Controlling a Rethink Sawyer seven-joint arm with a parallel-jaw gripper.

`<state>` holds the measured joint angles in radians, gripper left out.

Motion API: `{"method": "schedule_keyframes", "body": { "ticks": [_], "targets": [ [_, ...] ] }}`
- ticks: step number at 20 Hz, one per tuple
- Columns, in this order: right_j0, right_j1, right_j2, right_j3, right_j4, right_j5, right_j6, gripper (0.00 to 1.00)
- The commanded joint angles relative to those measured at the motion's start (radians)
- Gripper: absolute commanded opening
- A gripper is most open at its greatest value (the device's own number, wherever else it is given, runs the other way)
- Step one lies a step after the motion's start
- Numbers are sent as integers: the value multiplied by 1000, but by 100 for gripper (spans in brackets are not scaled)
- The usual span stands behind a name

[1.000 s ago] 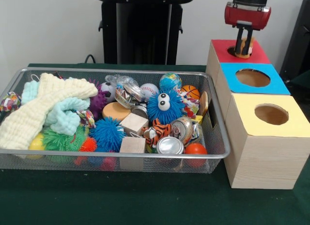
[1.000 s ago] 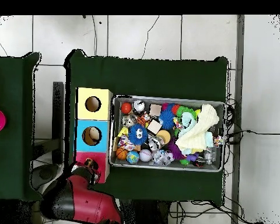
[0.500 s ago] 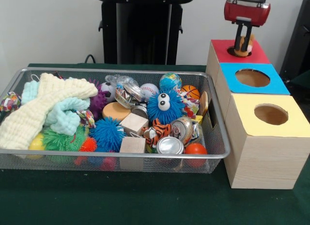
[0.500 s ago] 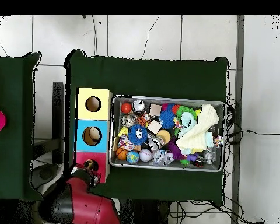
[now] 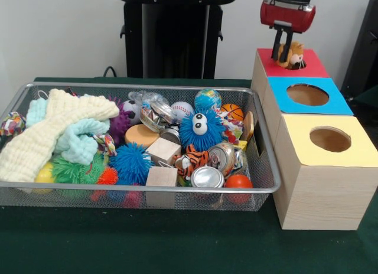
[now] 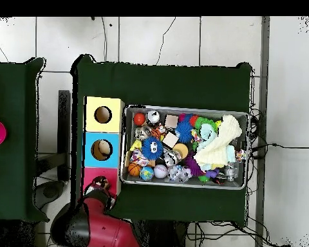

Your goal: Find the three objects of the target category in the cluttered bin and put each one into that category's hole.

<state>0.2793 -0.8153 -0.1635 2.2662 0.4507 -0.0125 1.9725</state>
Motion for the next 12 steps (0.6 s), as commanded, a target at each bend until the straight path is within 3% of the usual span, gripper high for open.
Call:
{"method": "schedule_keyframes", "body": {
  "ticks": [1, 8, 12],
  "targets": [
    [-40, 92, 124, 66, -8, -34, 239, 0],
    [-74, 120, 146, 67, -30, -81, 235, 0],
    [-54, 144, 150, 59, -16, -106, 256, 0]
  ]
}}
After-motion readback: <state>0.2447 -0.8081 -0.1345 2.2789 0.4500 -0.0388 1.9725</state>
